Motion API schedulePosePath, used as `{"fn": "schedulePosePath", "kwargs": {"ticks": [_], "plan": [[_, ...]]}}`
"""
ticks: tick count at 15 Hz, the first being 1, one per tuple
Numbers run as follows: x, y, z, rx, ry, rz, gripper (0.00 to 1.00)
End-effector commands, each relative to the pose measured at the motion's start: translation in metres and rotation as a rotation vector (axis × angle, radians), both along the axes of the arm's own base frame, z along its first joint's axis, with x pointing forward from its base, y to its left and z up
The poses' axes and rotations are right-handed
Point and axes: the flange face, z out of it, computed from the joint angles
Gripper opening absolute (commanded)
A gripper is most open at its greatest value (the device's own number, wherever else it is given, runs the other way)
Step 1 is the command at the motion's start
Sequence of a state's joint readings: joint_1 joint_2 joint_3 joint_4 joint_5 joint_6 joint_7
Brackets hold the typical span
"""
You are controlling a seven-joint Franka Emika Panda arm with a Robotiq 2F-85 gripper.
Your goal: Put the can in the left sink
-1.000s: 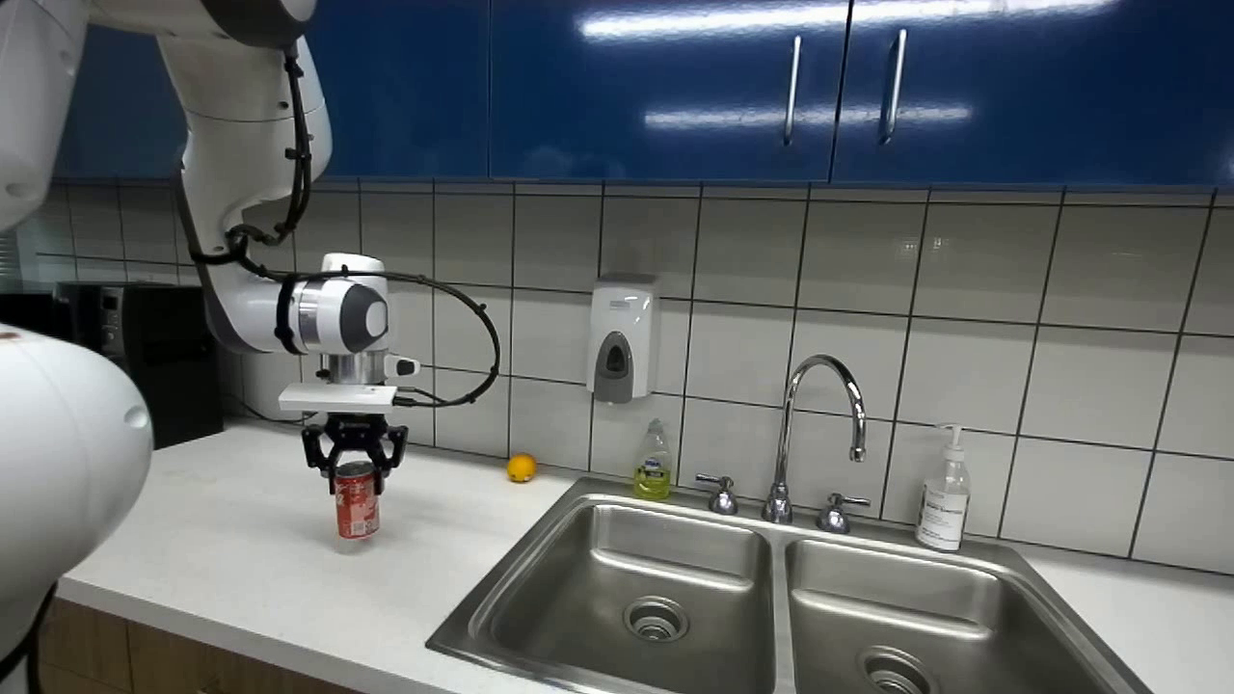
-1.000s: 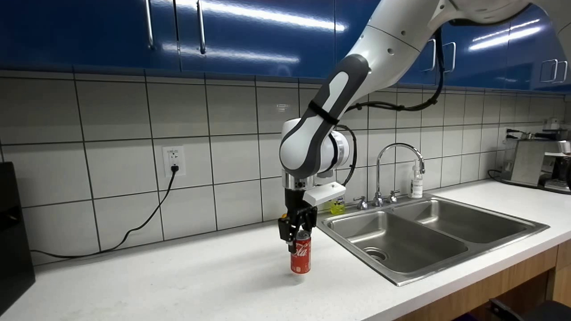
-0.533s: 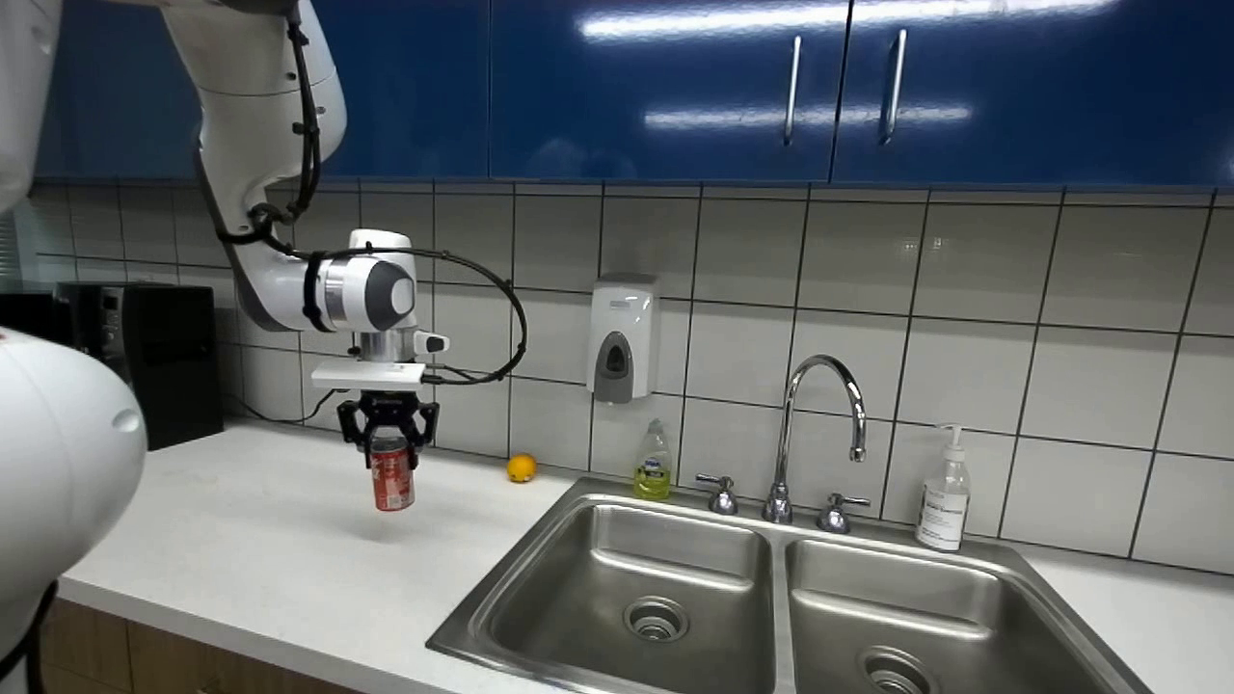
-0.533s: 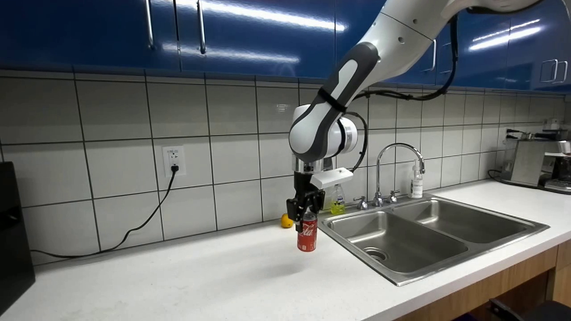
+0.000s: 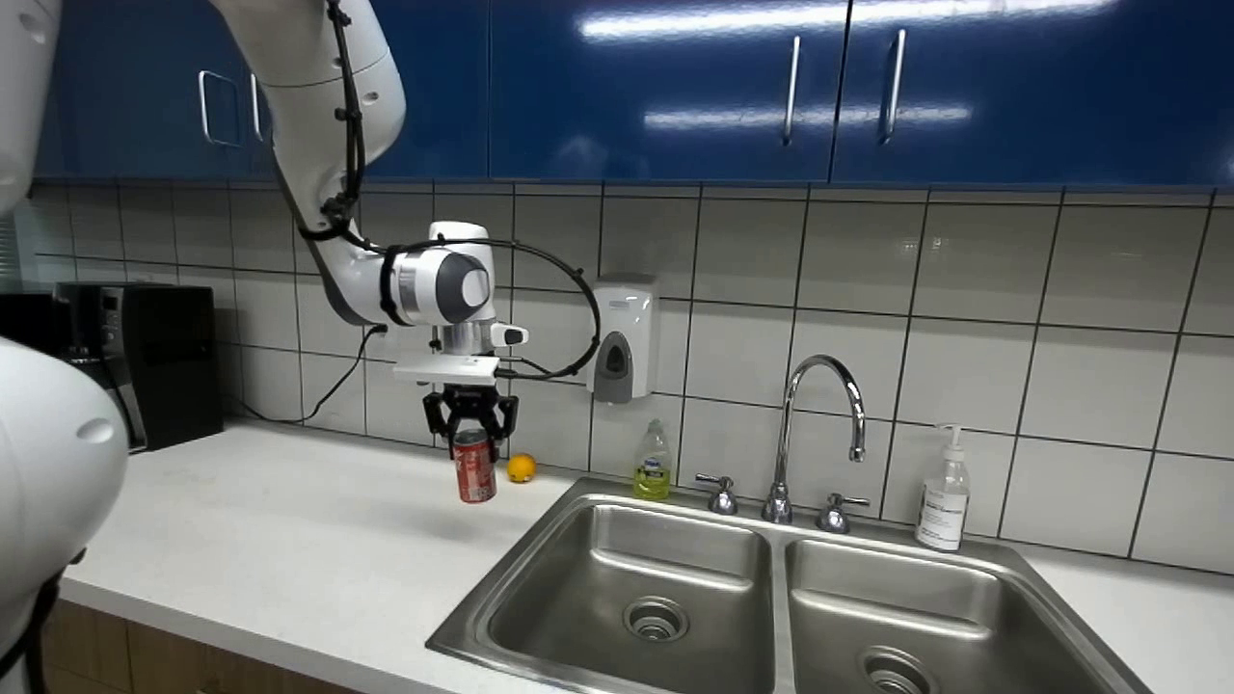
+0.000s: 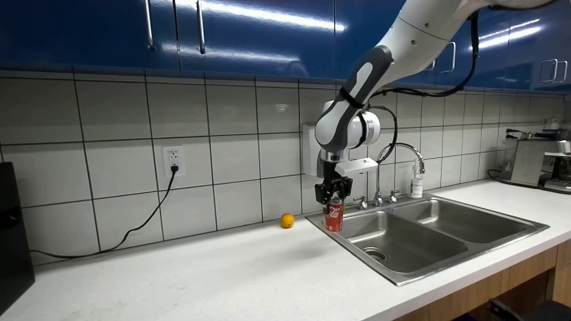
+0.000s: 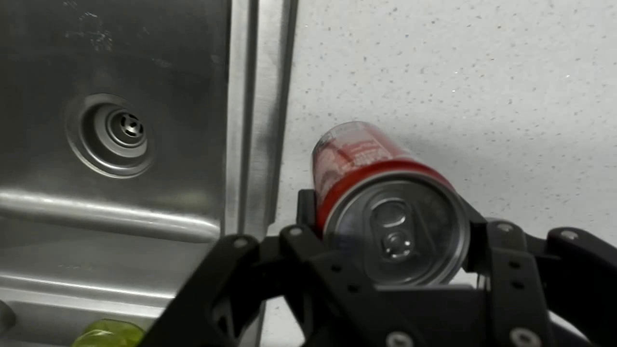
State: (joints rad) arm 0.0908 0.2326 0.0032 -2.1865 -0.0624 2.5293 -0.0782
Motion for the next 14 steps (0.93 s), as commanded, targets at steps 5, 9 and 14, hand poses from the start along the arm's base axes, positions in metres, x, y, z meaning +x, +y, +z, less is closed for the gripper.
{"fn": "schedulePosePath", "kwargs": {"ticks": [5,9,14], "plan": [[0.012,-0.092,0.015,-0.03,-0.005,-0.208,0.38],[0.019,-0.146,0.013,-0.042,-0.009,-0.329,0.38],[0.028,-0.203,0.002,-0.05,0.001,-0.473,0.38]]}}
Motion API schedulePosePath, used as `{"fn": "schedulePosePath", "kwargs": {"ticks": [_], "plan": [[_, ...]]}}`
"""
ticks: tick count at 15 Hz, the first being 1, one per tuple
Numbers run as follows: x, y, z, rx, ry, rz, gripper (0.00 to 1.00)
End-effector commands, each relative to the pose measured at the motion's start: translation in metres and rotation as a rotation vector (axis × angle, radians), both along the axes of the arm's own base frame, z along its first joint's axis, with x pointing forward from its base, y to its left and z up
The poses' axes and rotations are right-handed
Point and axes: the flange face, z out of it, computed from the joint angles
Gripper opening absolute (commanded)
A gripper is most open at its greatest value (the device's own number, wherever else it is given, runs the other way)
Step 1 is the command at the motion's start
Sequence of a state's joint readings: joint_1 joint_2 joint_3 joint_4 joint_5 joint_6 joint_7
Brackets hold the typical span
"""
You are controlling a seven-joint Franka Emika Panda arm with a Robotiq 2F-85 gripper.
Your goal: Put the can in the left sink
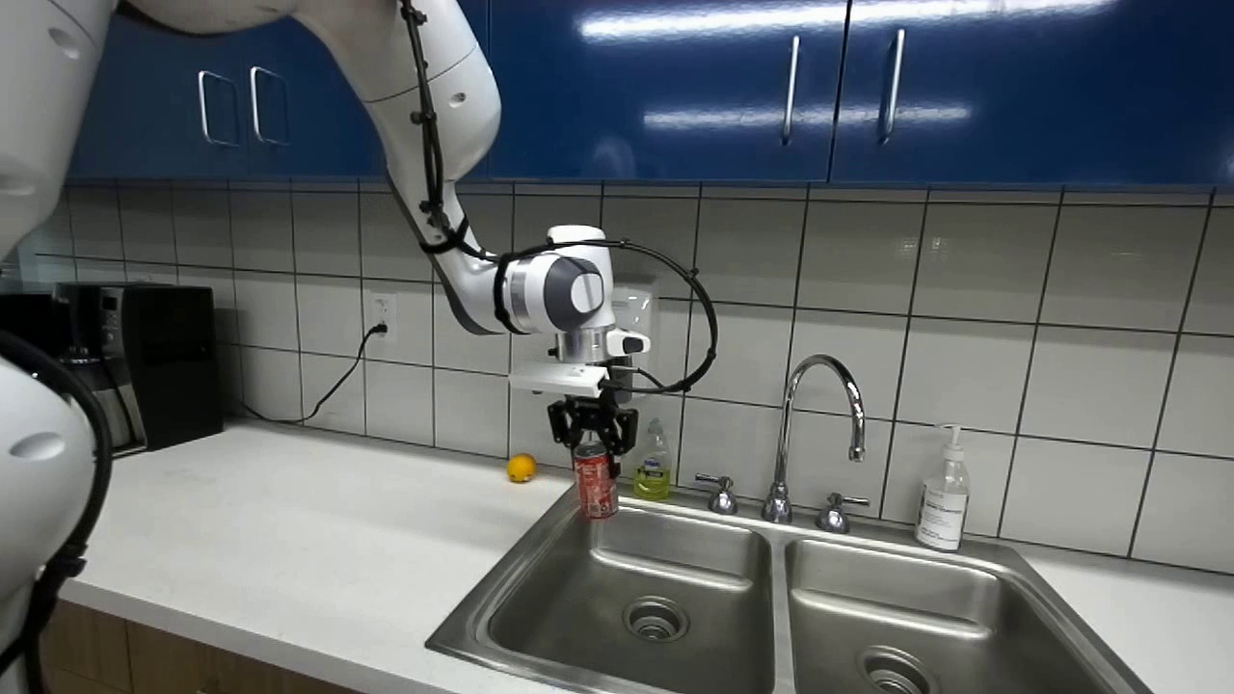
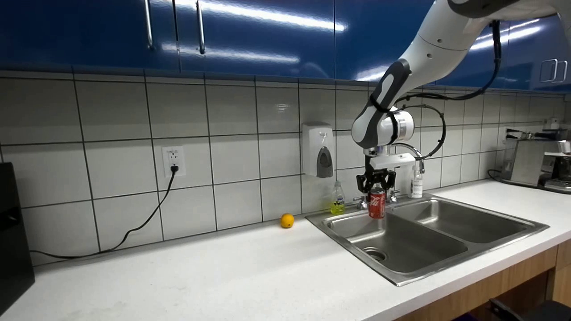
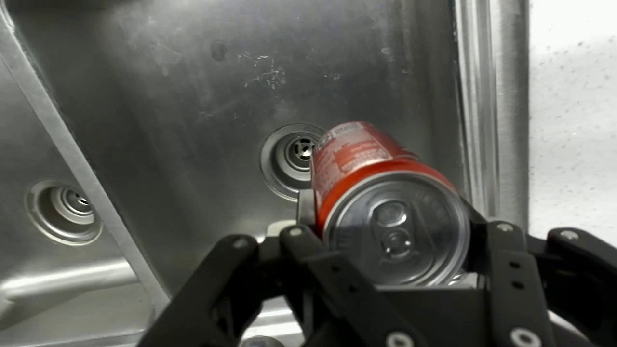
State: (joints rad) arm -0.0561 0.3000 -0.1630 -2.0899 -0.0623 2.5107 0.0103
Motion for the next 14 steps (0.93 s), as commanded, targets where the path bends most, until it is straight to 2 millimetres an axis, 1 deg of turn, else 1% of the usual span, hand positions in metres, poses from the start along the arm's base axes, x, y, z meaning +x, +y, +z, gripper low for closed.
{"fn": "schedulePosePath", "kwargs": {"ticks": [1,6,8,10,14], "plan": [[0.013,-0.031,-0.004,-0.004,0.023,-0.102,0.38],[0.022,-0.07,-0.033,0.003,0.053,-0.2,0.38],[0.025,-0.084,-0.049,0.009,0.069,-0.231,0.38],[0.027,-0.096,-0.066,0.017,0.085,-0.259,0.38],[0.03,-0.111,-0.101,0.044,0.122,-0.292,0.38]]}}
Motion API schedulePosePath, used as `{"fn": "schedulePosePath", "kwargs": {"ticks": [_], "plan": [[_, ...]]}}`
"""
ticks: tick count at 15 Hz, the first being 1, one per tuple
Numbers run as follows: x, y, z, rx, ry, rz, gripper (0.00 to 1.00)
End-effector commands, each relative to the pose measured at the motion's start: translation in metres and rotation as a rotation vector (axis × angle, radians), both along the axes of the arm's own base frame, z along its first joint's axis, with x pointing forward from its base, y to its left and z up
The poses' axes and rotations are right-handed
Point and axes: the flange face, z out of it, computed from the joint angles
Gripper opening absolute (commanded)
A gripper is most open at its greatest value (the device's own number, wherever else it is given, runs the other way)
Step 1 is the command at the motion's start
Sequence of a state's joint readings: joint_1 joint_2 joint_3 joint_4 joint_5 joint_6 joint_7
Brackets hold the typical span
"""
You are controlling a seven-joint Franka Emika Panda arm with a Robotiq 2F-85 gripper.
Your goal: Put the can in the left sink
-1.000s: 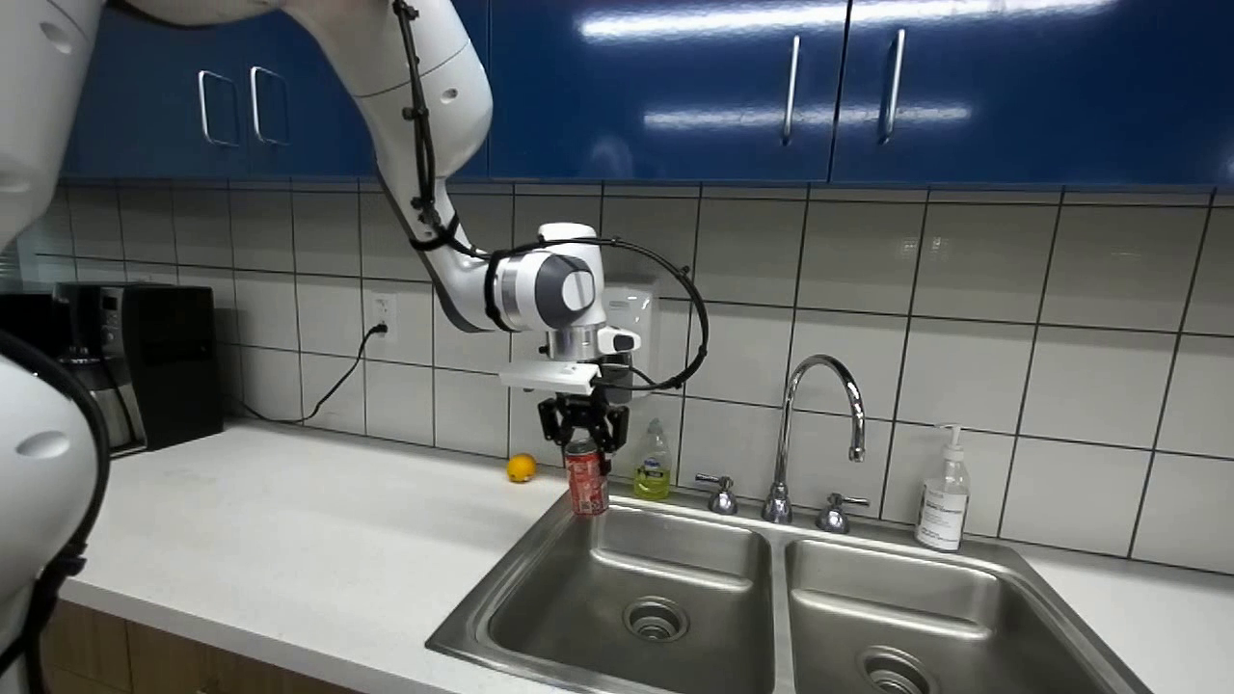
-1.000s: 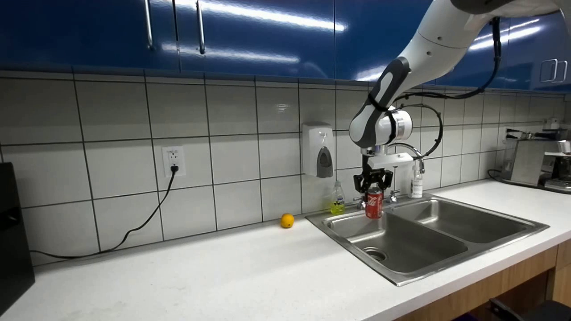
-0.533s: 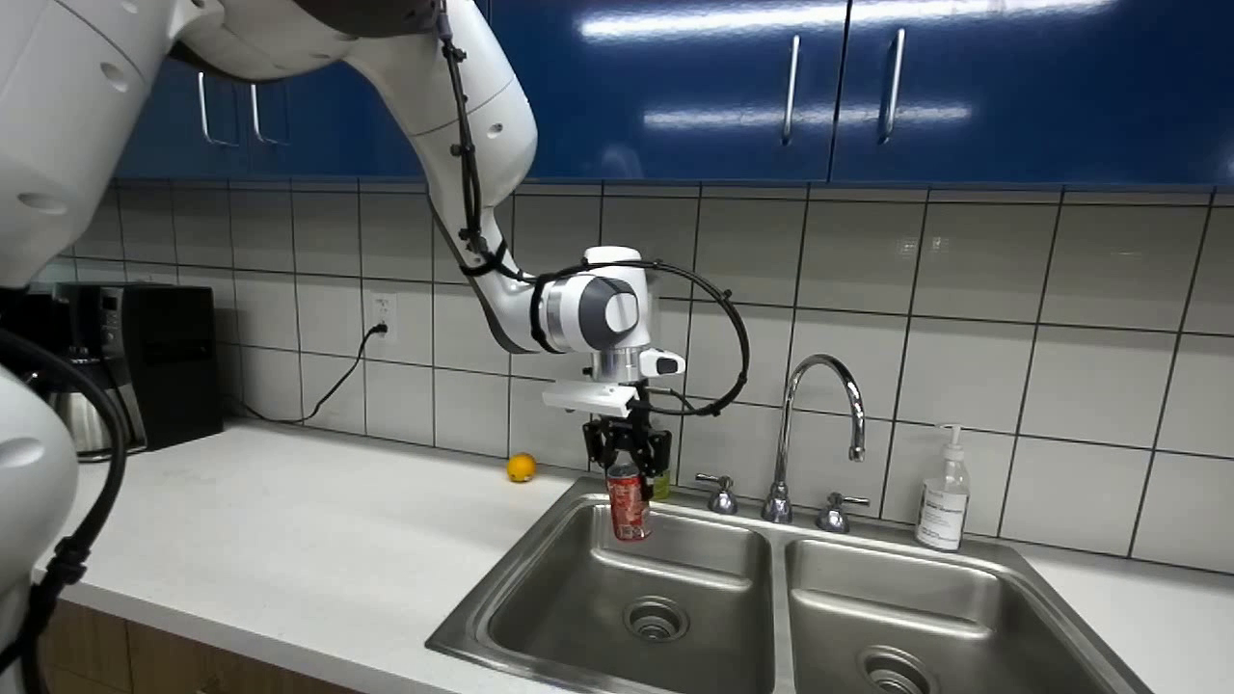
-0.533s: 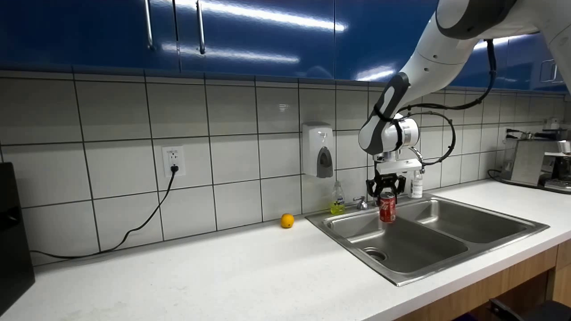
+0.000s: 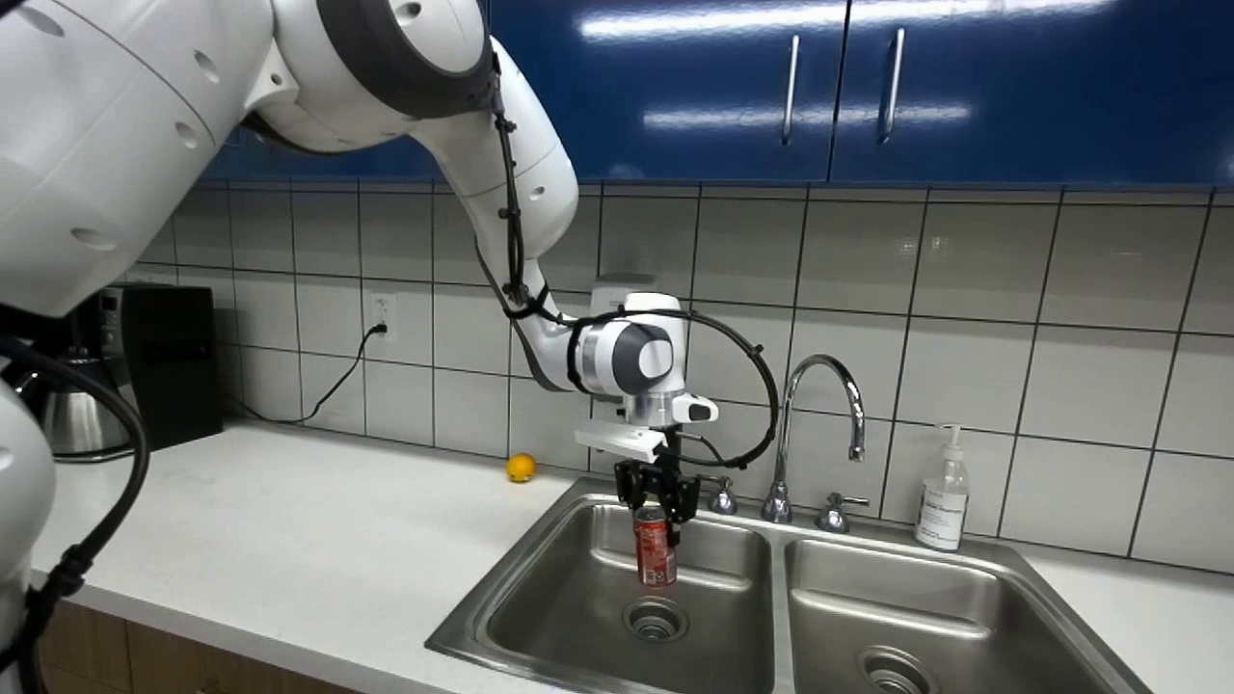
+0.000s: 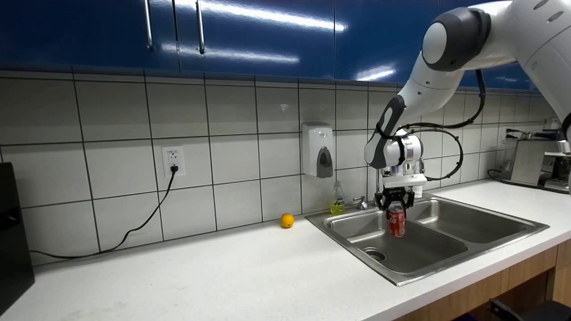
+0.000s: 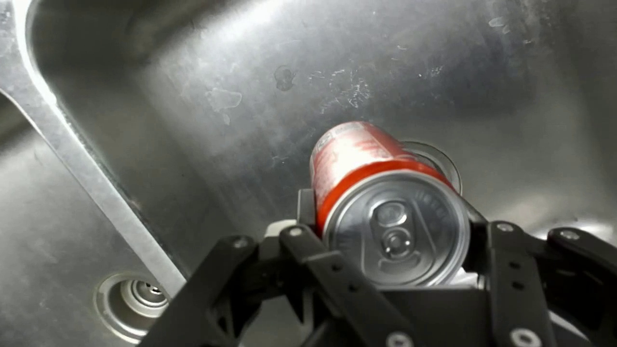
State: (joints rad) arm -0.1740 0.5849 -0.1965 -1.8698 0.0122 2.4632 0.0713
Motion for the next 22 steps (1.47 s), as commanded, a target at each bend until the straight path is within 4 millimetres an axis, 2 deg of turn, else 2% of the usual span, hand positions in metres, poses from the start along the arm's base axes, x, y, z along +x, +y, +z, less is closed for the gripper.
{"fn": "schedulePosePath", "kwargs": {"ticks": [1,7,11,15,22], "plan": [[0.013,-0.015,-0.023,0.029,0.03,-0.048,0.38],[0.015,-0.023,-0.078,0.057,0.073,-0.072,0.38],[0.016,-0.026,-0.104,0.065,0.093,-0.081,0.38],[0.016,-0.029,-0.117,0.067,0.104,-0.081,0.38],[0.015,-0.033,-0.128,0.072,0.119,-0.084,0.38]]}}
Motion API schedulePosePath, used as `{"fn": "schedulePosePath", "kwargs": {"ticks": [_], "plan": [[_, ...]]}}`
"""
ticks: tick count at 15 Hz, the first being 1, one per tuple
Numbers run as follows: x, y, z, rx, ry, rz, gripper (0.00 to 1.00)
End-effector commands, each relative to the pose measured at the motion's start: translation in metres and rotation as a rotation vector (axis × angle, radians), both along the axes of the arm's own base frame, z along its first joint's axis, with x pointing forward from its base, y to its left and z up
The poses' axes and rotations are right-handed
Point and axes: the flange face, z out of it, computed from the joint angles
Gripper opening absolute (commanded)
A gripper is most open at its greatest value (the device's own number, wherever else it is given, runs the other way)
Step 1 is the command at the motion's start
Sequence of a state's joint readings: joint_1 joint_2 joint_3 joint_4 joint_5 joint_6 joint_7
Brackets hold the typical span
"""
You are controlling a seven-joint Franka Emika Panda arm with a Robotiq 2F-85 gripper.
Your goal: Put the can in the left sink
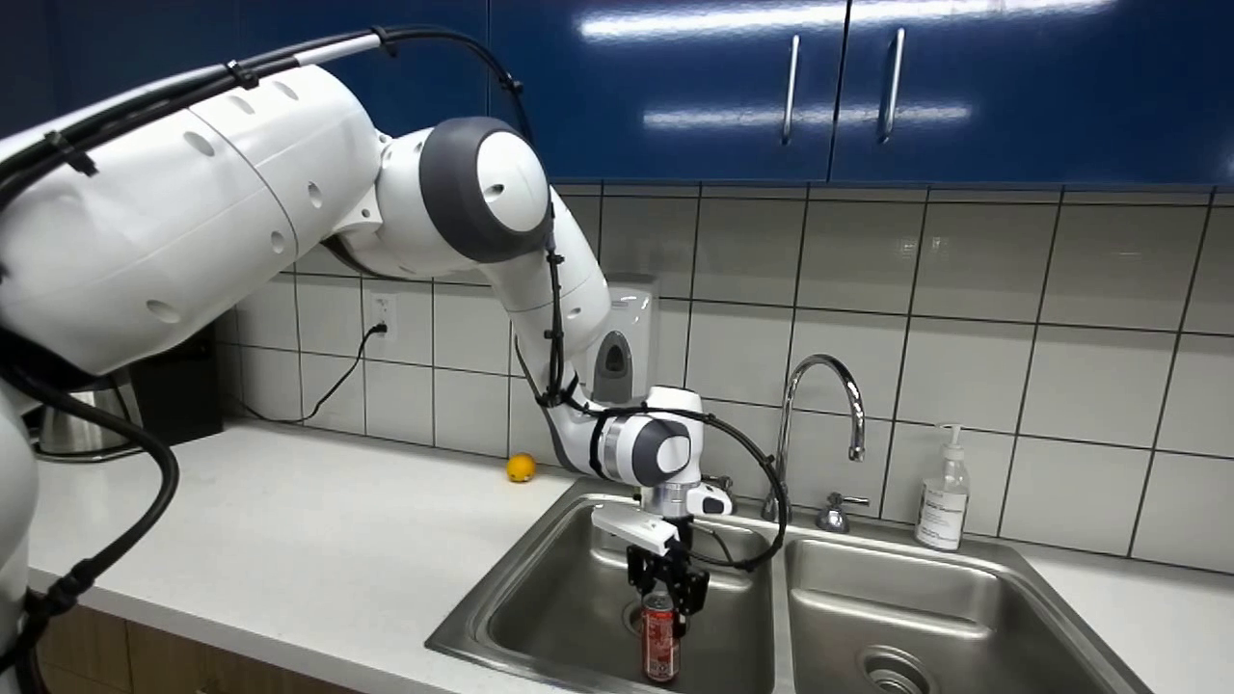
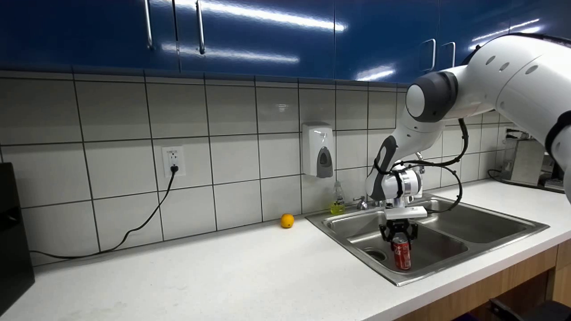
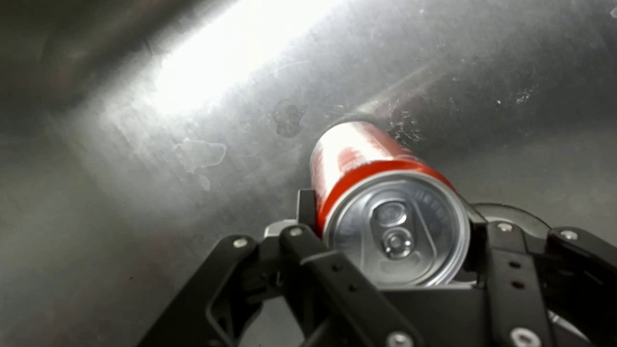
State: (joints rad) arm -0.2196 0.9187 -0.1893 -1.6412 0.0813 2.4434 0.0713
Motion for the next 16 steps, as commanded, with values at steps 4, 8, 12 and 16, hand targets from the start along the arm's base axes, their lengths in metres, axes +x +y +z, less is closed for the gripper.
{"fn": "schedulePosePath", "kwargs": {"ticks": [4,8,12,16], "plan": [[0.005,-0.006,0.001,0.036,0.018,-0.021,0.38],[0.006,-0.007,0.011,0.034,0.014,-0.024,1.0],[0.011,-0.007,0.036,0.026,-0.011,-0.022,1.0],[0.017,-0.007,0.067,0.018,-0.046,-0.021,1.0]]}}
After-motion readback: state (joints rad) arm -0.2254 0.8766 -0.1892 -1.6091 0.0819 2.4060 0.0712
